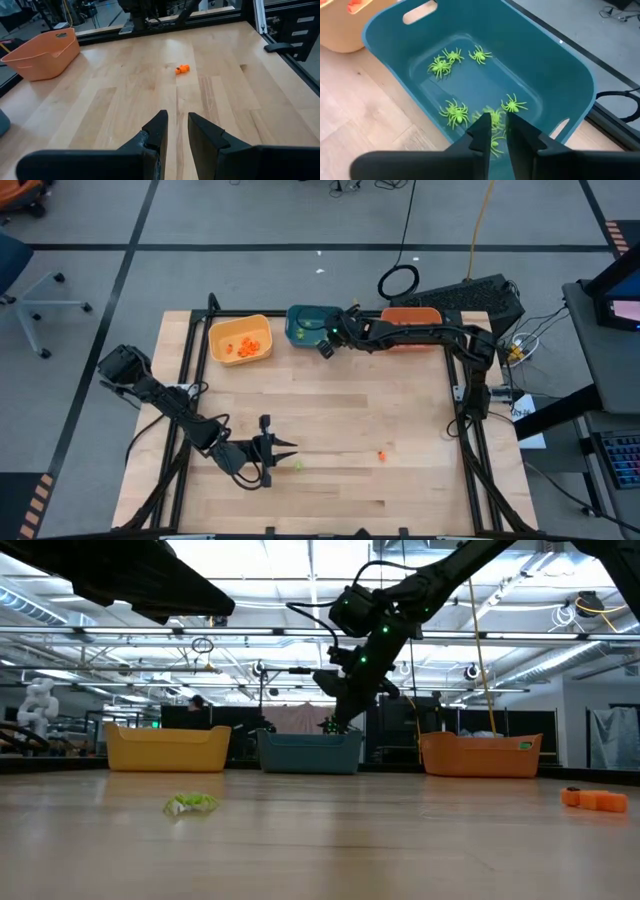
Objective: Sort Halloween decoration
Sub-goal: Put the green spider toy into the blue bin, then put the orange skeleton toy into the yellow bin
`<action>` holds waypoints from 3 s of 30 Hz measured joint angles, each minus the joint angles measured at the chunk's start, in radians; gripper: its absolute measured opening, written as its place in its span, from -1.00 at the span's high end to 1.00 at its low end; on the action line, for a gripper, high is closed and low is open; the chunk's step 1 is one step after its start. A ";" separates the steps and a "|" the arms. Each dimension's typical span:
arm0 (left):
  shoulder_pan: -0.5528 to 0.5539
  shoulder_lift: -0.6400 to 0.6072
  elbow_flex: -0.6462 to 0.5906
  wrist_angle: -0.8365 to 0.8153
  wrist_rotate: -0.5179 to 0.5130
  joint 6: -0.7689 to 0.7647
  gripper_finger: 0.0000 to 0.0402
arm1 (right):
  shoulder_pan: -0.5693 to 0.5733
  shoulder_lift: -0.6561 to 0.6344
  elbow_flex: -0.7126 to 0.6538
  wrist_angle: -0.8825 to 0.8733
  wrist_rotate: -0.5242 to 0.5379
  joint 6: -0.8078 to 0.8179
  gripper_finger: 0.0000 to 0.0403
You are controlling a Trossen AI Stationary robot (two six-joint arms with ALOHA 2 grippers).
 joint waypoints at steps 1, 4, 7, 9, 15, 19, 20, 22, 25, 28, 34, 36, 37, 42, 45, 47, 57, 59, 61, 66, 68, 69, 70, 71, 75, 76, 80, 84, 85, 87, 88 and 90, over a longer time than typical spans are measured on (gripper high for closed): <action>0.000 0.000 0.000 0.000 0.000 0.000 0.63 | 0.000 0.000 0.000 0.000 0.000 0.006 0.77; 0.000 0.000 0.000 0.000 0.000 0.000 0.63 | 0.003 -0.001 0.000 -0.001 -0.003 0.019 0.66; 0.000 0.000 0.000 0.000 0.000 0.000 0.63 | 0.019 -0.023 -0.001 -0.024 -0.003 0.020 0.56; 0.000 0.000 0.000 0.000 0.000 0.000 0.63 | 0.046 -0.054 -0.001 -0.045 -0.002 0.017 0.51; 0.000 0.000 0.000 0.000 0.000 0.007 0.63 | 0.201 -0.147 -0.001 -0.159 0.045 0.003 0.47; 0.001 0.000 0.000 -0.001 0.000 0.008 0.63 | 0.326 -0.186 -0.001 -0.248 0.057 0.045 0.48; 0.001 0.000 0.000 -0.001 0.000 0.008 0.63 | 0.359 -0.192 -0.001 -0.274 0.056 0.065 0.48; 0.001 0.000 0.000 -0.001 0.000 0.008 0.63 | 0.425 -0.199 -0.001 -0.329 0.057 0.106 0.48; 0.001 0.000 0.000 -0.004 0.000 0.008 0.63 | 0.525 -0.202 -0.001 -0.430 0.056 0.190 0.48; 0.001 0.000 0.000 -0.004 0.000 0.008 0.63 | 0.628 -0.202 -0.001 -0.530 0.054 0.313 0.48; 0.001 0.000 0.000 -0.004 0.000 0.006 0.63 | 0.842 -0.202 -0.001 -0.592 0.147 0.595 0.48; 0.001 0.000 0.000 -0.004 0.000 0.002 0.63 | 0.913 -0.201 -0.001 -0.602 0.202 0.711 0.48; 0.001 0.000 0.000 -0.004 -0.001 0.000 0.63 | 0.945 -0.196 -0.001 -0.605 0.226 0.767 0.48; 0.001 0.000 0.000 -0.003 0.000 -0.010 0.63 | 1.086 -0.159 -0.001 -0.648 0.323 0.940 0.48; 0.001 0.000 0.000 -0.002 0.000 -0.028 0.63 | 1.142 -0.123 -0.001 -0.684 0.345 1.025 0.48; 0.001 0.000 0.000 -0.002 0.000 -0.030 0.63 | 1.168 -0.094 -0.001 -0.699 0.344 1.086 0.48; 0.001 0.000 0.000 0.000 0.000 -0.082 0.63 | 1.230 0.019 -0.001 -0.830 0.294 1.496 0.48; 0.001 0.000 0.000 0.000 -0.001 -0.081 0.63 | 1.235 0.040 -0.001 -0.840 0.254 1.531 0.48; 0.001 0.000 0.000 0.000 -0.001 -0.081 0.63 | 1.240 0.060 -0.001 -0.842 0.236 1.545 0.48; 0.008 0.000 0.000 0.000 -0.005 -0.081 0.63 | 1.233 0.093 -0.001 -0.830 0.209 1.589 0.48; 0.013 0.000 0.000 0.003 -0.005 -0.082 0.63 | 1.224 0.098 -0.001 -0.826 0.208 1.594 0.48; 0.015 0.000 0.000 0.003 -0.005 -0.091 0.63 | 1.218 0.099 -0.001 -0.826 0.207 1.596 0.48; 0.018 0.000 0.000 0.003 -0.005 -0.102 0.63 | 1.211 0.100 -0.001 -0.827 0.206 1.596 0.48; 0.021 0.000 0.000 0.002 -0.005 -0.107 0.63 | 1.205 0.102 -0.001 -0.826 0.206 1.593 0.48; 0.023 0.000 0.000 0.002 -0.005 -0.107 0.63 | 1.185 0.104 -0.006 -0.817 0.207 1.559 0.48; 0.023 0.000 0.000 0.002 -0.005 -0.107 0.63 | 1.183 0.104 -0.009 -0.817 0.210 1.546 0.48; 0.023 0.000 0.000 0.000 -0.004 -0.107 0.63 | 1.183 0.104 -0.040 -0.810 0.212 1.545 0.48; 0.023 0.000 0.000 0.000 -0.004 -0.107 0.63 | 1.201 0.104 -0.079 -0.799 0.214 1.590 0.48; 0.023 0.000 0.000 0.000 -0.004 -0.107 0.63 | 1.206 0.104 -0.087 -0.795 0.221 1.597 0.48; 0.023 0.000 0.000 0.000 -0.004 -0.107 0.63 | 1.212 0.104 -0.101 -0.782 0.252 1.605 0.48; 0.023 0.000 0.000 0.000 -0.004 -0.107 0.63 | 1.214 0.104 -0.107 -0.769 0.268 1.606 0.48; 0.023 0.000 0.000 0.000 -0.003 -0.107 0.63 | 1.213 0.104 -0.120 -0.730 0.281 1.603 0.48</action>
